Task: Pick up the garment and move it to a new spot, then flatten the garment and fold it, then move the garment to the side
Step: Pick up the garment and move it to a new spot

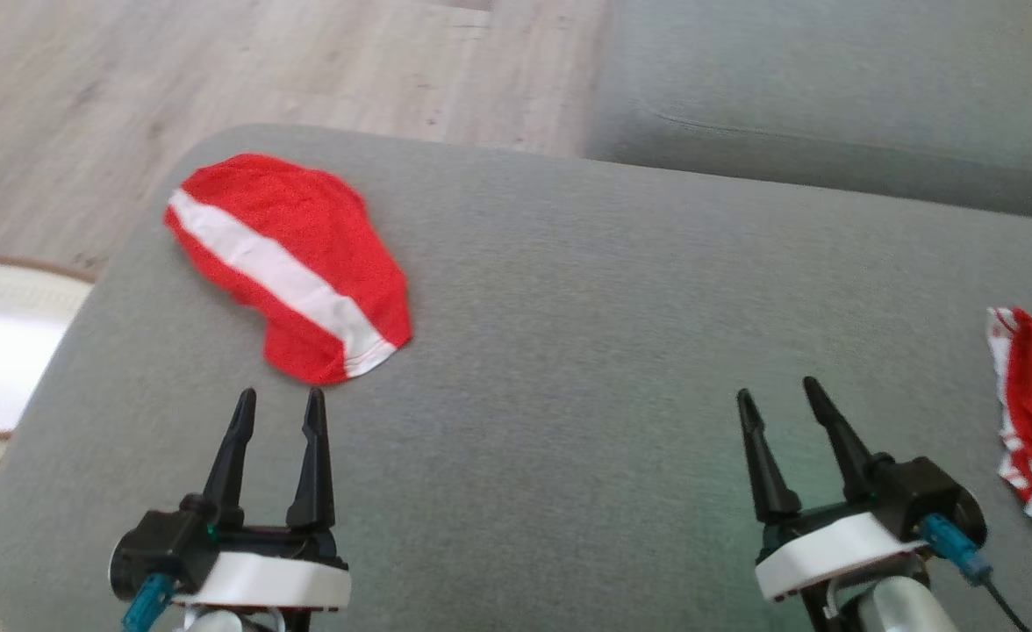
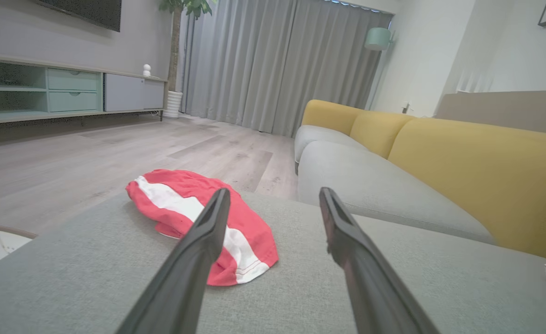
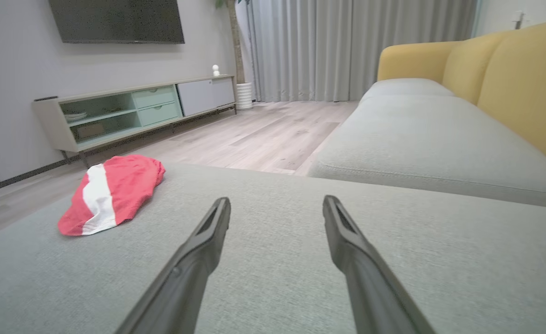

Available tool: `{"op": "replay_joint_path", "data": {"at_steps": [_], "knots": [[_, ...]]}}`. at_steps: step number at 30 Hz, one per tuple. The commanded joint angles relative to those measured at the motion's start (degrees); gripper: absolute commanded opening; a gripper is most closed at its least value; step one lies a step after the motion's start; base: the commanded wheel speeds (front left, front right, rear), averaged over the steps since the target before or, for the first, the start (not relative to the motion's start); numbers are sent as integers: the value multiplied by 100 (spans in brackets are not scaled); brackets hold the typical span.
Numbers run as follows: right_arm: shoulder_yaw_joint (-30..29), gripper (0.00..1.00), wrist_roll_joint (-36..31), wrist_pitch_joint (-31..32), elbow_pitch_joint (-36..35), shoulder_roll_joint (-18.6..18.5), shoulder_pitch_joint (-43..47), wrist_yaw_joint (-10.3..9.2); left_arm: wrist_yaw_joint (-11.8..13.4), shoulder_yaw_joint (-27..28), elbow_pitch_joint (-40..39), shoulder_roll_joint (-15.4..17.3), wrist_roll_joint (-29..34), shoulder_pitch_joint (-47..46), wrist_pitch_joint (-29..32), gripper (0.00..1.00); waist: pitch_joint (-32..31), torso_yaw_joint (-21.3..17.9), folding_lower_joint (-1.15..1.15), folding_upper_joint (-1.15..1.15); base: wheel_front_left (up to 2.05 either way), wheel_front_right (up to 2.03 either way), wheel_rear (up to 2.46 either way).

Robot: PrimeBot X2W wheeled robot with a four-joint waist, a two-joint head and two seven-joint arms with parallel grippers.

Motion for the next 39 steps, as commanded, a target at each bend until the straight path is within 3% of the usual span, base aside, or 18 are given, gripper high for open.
{"op": "replay_joint_path", "data": {"at_steps": [1,11,21,25,29,37,39], "knots": [[171,100,34,-63,-189,-15,-192,-5,10,220,-216,4,51,-236,-29,100,-14,184,0,0,0,0,0],[443,100,120,-63,-144,-15,-195,-5,10,496,-193,4,121,-205,-29,100,-5,479,0,0,0,0,0],[520,100,2,-63,-138,-15,-355,-5,9,924,-187,51,123,-473,-29,100,333,167,0,0,0,0,0],[485,100,-170,-63,-127,-15,-497,-5,9,1038,85,307,280,-909,-29,100,680,-35,0,0,0,0,0],[447,100,-336,-63,-160,-15,-684,-5,9,922,837,740,296,-1641,58,100,1093,-265,0,0,0,0,0],[535,100,-519,-63,-250,-15,-1010,-5,9,61,2286,1881,-392,-3130,1405,100,1820,-676,0,0,0,0,0],[547,100,-525,-63,-266,-15,-1053,-5,9,-77,2462,2020,-428,-3255,1570,100,1891,-730,0,0,0,0,0]]}}
